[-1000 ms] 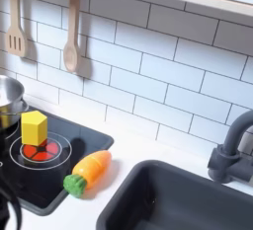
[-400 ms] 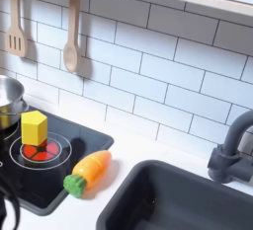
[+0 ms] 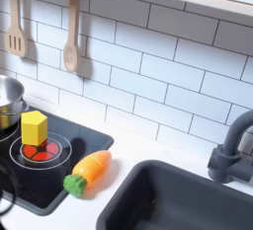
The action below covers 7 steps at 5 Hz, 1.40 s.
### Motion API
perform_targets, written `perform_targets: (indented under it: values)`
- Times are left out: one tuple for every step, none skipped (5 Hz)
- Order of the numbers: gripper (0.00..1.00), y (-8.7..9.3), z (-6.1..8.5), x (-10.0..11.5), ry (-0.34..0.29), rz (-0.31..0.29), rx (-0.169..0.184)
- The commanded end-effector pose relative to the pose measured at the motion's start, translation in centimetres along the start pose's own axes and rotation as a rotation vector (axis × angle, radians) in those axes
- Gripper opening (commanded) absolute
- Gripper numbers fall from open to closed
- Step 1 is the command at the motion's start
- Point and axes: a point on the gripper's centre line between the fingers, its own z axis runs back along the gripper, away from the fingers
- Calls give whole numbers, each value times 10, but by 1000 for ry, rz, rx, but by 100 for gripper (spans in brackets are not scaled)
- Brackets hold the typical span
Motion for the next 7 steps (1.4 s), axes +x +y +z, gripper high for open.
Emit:
perform_targets:
  values:
    - [100,11,2,17,-17,47,-7]
    - [100,15,2,24,-24,55,-9]
    - [100,22,5,36,-47,93,-36]
    - [100,30,7,46,-77,126,-56]
    - [100,35,10,54,-94,156,-78]
    - [100,40,15,64,-127,168,-90]
    - [100,45,13,69,-157,180,-73]
